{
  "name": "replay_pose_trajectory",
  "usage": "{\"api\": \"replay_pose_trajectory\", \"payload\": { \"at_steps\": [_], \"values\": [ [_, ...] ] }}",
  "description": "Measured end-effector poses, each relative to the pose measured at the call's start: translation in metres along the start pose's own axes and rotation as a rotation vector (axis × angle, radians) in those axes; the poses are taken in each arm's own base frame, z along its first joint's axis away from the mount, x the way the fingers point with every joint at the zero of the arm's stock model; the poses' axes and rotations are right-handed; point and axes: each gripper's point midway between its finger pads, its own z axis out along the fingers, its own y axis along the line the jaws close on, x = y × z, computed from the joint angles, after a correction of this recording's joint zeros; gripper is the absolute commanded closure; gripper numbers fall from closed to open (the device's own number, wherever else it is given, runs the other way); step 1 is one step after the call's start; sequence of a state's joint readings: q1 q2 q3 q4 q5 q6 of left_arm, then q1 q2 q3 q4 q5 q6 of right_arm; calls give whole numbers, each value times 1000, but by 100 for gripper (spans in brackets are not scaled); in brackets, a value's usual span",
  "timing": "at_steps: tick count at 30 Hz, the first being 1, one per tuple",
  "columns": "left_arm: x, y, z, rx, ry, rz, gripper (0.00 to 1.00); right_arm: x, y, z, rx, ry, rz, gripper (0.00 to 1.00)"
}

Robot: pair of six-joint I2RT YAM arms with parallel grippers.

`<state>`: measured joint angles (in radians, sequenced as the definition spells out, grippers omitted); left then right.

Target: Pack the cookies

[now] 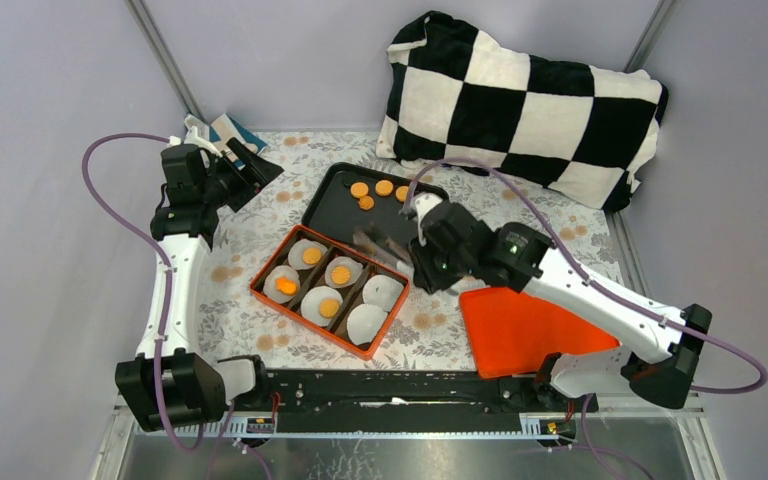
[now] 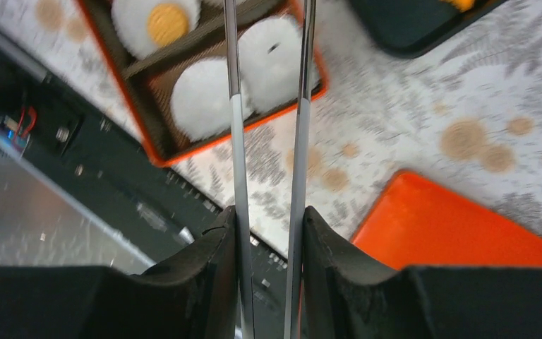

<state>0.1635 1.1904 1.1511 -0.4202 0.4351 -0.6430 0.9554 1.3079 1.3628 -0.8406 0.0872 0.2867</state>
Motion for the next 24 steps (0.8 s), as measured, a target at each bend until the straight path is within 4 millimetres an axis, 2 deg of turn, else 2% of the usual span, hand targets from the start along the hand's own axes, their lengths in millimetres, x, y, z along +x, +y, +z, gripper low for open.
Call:
{"api": "replay_pose_trajectory", "payload": {
  "at_steps": [2,5,7,11,16,17,22,24],
  "values": [
    [0,0,0,0,1,0,18,16,16,-3,-41,29,-23,97],
    [2,-2,0,4,4,1,18,51,37,2,-88,118,-49,97],
    [2,-2,1,6,7,3,18,76,37,6,-81,193,-49,96],
    [3,-4,1,9,10,4,18,96,30,9,-49,250,-36,94],
    [4,-4,1,11,11,4,18,96,26,11,-21,241,-27,93],
    [4,-4,1,11,12,5,17,95,25,11,-18,238,-27,90],
    [5,-5,1,13,15,7,16,93,21,12,9,223,-27,61],
    [5,-5,1,13,15,8,16,92,19,13,20,218,-28,60]
  ]
}}
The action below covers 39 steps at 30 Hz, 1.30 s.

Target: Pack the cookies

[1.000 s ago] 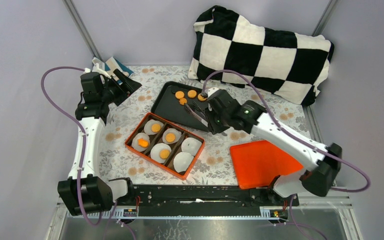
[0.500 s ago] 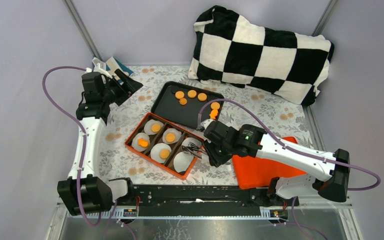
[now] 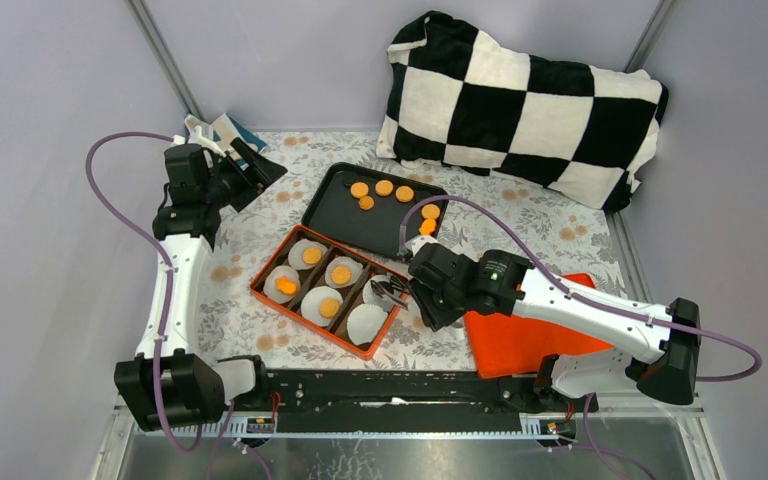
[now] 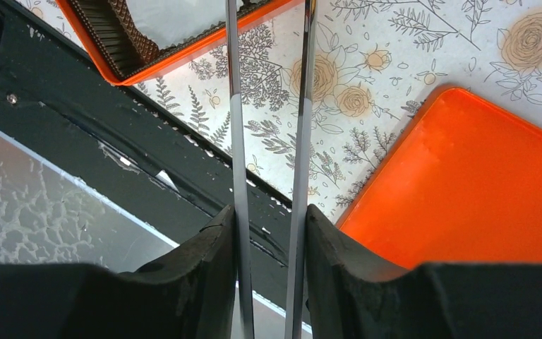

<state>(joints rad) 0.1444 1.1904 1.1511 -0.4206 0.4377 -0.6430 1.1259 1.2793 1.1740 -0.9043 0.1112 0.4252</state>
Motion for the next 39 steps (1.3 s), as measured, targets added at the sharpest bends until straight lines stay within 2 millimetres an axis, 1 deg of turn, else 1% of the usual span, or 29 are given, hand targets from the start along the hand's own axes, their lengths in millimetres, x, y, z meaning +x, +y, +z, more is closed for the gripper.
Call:
{"api": "replay_pose_trajectory", "payload": {
  "at_steps": [2,6,9,13,16,18,19,21,24,26,28,30,31,33,36,39],
  "values": [
    [0,0,0,3,2,0,16,-1,-1,0,7,-6,1,53],
    [2,-2,0,10,8,2,15,-4,-3,0,16,-20,3,52],
    [3,-3,0,16,13,3,15,-5,-3,-1,18,-27,4,53],
    [5,-6,0,26,21,10,15,-8,-3,-1,20,-40,6,59],
    [5,-6,0,27,21,10,15,-11,-6,-4,30,-61,8,59],
    [4,-6,0,28,20,11,14,-15,-7,-9,33,-83,10,59],
    [4,-7,-1,29,18,12,14,-19,-7,-13,36,-100,10,58],
    [1,-9,-2,34,12,16,14,-36,-7,-24,44,-157,14,55],
    [0,-12,-2,39,9,20,14,-67,-8,-45,65,-271,14,54],
    [0,-13,-2,42,11,21,14,-86,-13,-56,104,-335,8,54],
    [1,-14,-2,44,14,22,14,-102,-19,-57,154,-370,3,54],
    [2,-15,-2,46,15,23,14,-115,-26,-46,199,-368,2,54],
    [2,-15,-2,46,15,23,14,-119,-31,-36,221,-355,5,54],
    [2,-15,-1,46,16,24,14,-125,-46,-10,267,-310,17,55],
    [2,-14,0,46,16,24,14,-123,-76,28,338,-230,50,55],
    [2,-13,3,43,20,21,14,-118,-99,55,384,-165,74,55]
  ]
}}
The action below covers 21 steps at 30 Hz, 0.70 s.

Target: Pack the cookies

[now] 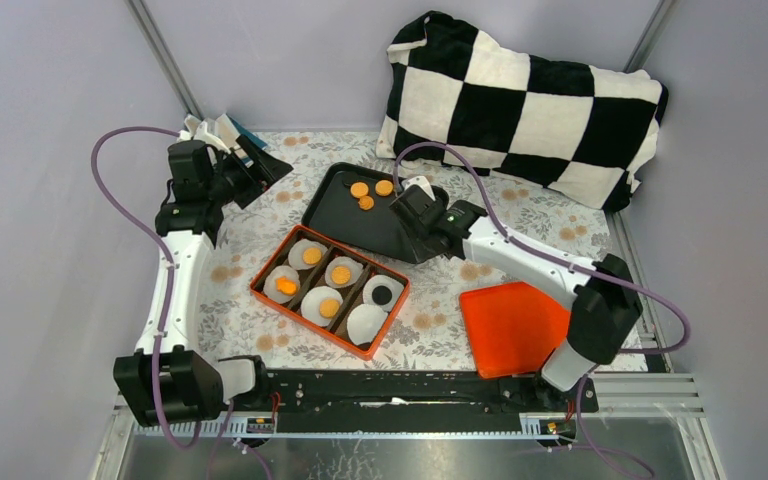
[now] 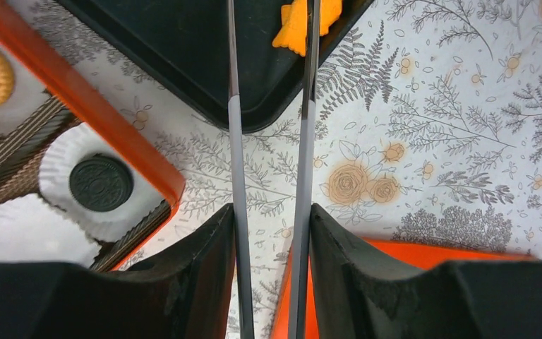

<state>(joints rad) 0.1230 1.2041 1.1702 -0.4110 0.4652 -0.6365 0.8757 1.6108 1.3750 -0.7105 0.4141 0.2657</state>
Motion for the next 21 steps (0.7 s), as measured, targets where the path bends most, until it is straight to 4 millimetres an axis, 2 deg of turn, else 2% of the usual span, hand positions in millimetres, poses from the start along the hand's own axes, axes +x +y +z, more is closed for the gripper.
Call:
{"api": "replay_pose_trajectory", "payload": {
  "at_steps": [9,13,17,19,21],
  "values": [
    [-1,1,4,2,2,-1,14,6,-5,46,-1,69,25,54],
    [-1,2,5,2,2,-1,14,10,-12,73,16,119,45,53],
    [0,2,6,1,5,-2,14,5,-16,94,28,145,60,53],
    [0,3,6,0,7,-3,14,-1,-17,101,27,143,67,57],
    [0,3,6,-1,7,-3,14,-7,-17,104,26,137,69,69]
  ]
}}
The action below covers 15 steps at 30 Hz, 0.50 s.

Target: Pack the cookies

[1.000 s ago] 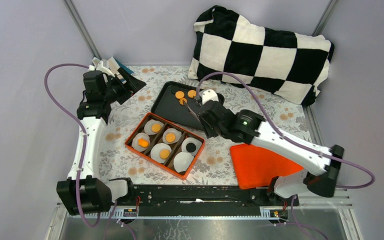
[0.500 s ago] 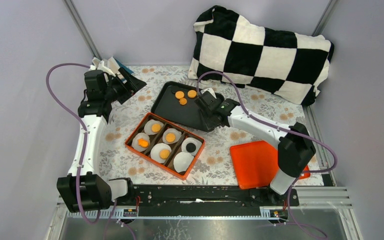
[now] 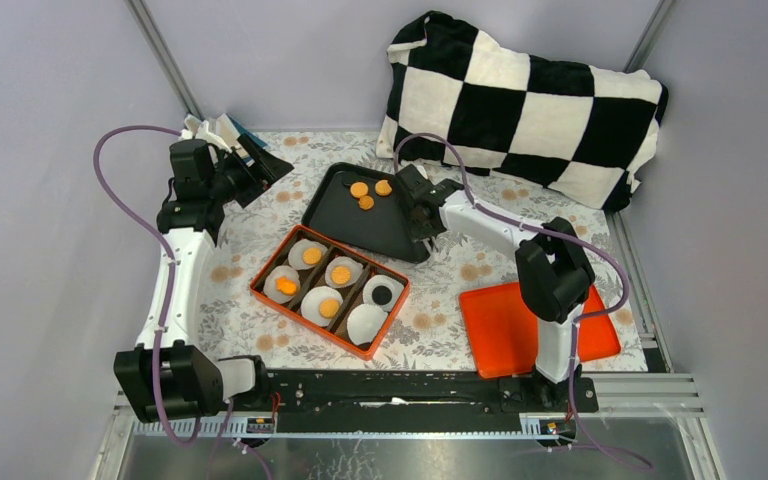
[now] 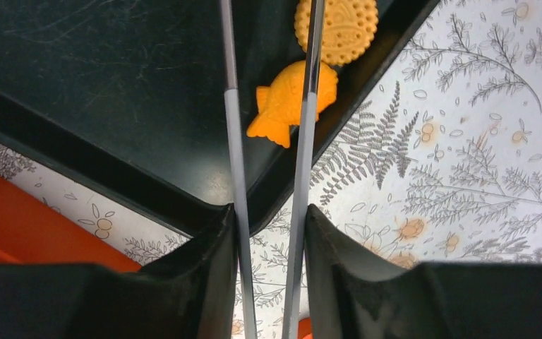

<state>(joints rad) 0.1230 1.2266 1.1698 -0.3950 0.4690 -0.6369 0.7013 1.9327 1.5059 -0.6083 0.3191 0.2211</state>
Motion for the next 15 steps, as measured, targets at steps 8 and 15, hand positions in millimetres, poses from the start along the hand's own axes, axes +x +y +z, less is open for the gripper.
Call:
{"api": "replay_pose_trajectory", "payload": {
  "at_steps": [8,15],
  "values": [
    [1,0,0,2,2,0,14,-9,7,-4,-42,-4,-9,99],
    [1,0,0,1,2,-1,14,-18,8,-68,-166,-72,17,99]
  ]
}}
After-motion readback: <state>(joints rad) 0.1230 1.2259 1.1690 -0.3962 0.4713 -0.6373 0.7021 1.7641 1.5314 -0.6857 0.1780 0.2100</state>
